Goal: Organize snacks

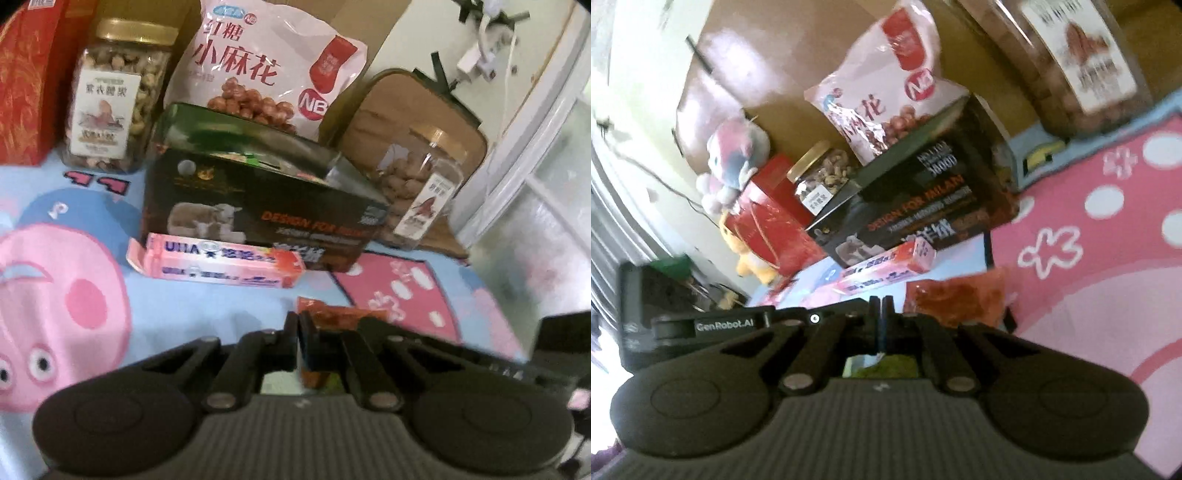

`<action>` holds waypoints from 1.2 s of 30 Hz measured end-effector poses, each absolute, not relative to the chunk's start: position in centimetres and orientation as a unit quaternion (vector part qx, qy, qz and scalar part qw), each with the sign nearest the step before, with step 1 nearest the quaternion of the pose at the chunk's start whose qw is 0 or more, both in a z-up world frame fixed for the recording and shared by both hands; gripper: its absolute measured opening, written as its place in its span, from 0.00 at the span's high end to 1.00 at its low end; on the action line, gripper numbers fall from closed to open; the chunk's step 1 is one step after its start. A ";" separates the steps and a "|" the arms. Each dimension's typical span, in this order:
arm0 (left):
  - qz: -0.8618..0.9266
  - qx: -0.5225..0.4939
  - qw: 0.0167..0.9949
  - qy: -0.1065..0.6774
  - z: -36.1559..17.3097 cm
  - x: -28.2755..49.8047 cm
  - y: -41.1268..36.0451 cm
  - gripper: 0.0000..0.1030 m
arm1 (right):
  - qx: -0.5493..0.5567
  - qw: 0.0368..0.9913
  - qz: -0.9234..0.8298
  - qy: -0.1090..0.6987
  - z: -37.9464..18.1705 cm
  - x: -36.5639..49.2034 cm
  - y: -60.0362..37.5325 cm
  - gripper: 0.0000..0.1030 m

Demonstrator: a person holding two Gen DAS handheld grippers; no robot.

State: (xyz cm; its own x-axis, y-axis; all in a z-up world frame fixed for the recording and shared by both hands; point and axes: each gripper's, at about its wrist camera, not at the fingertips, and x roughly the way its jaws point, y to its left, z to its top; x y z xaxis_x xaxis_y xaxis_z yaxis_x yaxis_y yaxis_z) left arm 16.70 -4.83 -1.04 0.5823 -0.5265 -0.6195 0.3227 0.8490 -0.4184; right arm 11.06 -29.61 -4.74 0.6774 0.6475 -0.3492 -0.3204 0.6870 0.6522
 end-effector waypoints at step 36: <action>-0.174 -0.114 0.936 0.283 6.5 18.8 -1.4 0.67 | -0.005 0.965 0.182 0.187 1.1 12.1 -20.3 0.58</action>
